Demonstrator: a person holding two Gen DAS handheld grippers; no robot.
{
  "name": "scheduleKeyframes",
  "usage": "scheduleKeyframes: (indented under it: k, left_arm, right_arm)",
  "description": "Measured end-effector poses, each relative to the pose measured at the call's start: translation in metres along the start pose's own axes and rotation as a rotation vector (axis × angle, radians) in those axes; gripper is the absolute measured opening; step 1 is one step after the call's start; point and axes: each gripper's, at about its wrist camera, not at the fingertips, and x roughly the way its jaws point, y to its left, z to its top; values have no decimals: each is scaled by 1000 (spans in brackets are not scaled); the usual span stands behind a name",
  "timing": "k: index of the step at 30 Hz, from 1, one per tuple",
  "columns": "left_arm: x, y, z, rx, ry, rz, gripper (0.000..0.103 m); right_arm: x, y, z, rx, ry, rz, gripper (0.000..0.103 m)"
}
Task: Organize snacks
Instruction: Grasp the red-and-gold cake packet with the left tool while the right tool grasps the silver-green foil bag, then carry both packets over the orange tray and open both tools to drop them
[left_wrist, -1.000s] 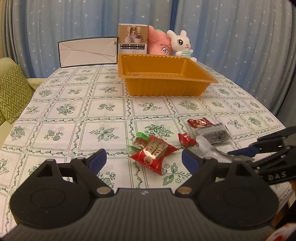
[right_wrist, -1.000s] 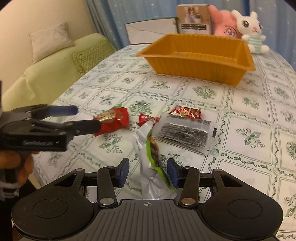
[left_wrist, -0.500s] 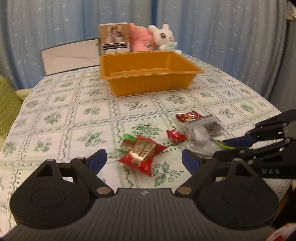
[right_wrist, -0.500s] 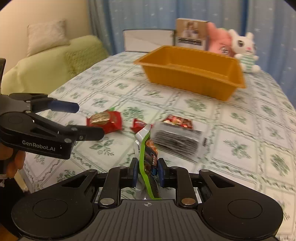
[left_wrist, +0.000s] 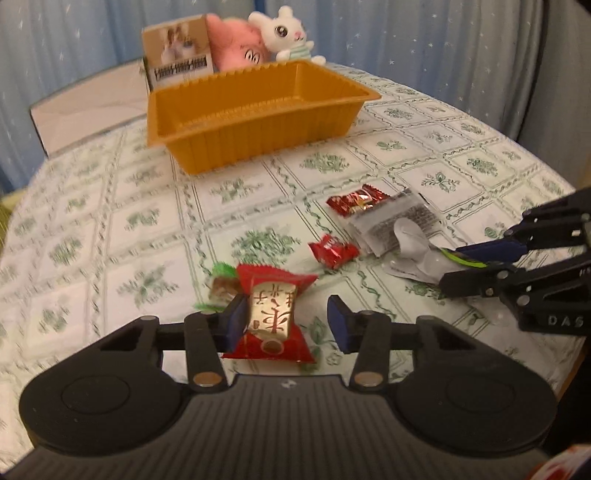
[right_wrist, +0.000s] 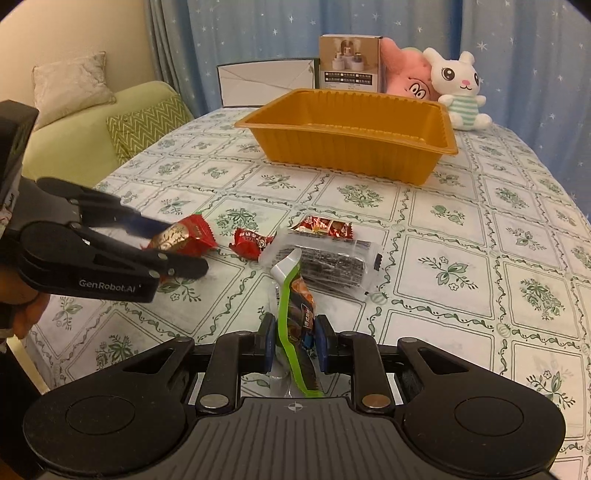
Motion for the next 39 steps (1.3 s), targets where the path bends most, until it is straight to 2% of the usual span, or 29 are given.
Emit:
scheduleKeyframes:
  k: [5,13,17,22,32,39]
  left_arm:
    - [2,1,-1,-50,6,11,27]
    - [-2,0,-3,-86,-6,21,23]
    - [-6,-5,-3,-98,-14,20,22]
    - [-10,-6,0,-149,-19,-8,21]
    - [-34,-13,13,-225,-55,20,21]
    - [-55,-12,36,-271,-95,47,21]
  right_arm:
    - [3,1,1,7,2,0,23]
    - [9,3,3,21,14,-4,23]
    - [7,7,3,15,9,-32,23]
    - [-4,7,5,21,-47,-48,22]
    - [-35,-2,10,117,-113,-89,22]
    - [-57,-9,28,178,-144,-107,22]
